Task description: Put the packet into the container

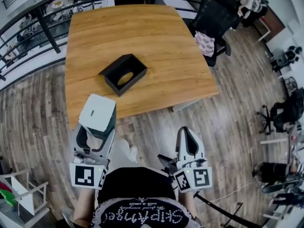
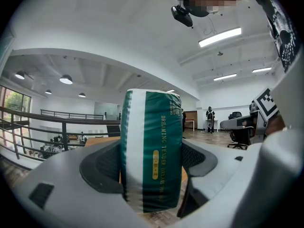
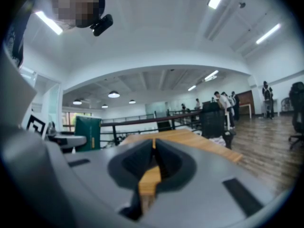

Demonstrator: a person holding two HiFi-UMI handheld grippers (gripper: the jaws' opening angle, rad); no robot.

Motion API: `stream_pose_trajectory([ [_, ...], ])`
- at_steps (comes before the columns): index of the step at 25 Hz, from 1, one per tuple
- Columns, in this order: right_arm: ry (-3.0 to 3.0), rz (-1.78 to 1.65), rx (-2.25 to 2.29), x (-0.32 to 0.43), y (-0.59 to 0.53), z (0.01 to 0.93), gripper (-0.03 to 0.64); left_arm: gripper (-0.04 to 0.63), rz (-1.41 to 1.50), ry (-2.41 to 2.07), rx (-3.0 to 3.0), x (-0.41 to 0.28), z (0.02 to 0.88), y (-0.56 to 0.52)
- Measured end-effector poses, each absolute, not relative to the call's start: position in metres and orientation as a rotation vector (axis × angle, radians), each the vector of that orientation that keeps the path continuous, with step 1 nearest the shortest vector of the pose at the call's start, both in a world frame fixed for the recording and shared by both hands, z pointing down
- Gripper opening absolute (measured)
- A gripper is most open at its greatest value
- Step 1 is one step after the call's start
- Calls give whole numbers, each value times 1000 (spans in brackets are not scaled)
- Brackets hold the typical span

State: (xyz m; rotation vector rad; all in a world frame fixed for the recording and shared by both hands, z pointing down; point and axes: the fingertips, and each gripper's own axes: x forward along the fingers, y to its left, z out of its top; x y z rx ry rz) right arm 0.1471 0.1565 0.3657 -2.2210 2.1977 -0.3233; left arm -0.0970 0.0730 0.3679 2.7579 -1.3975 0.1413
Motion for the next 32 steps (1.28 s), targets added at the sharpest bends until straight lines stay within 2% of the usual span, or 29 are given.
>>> stream_pose_trajectory([
  [14, 2219, -380, -2224, 146, 131, 374, 38, 377, 154, -1422, 2715, -103, 375, 48],
  [32, 2251, -403, -2249, 153, -21, 366, 38, 377, 160, -1345, 2714, -81, 384, -104],
])
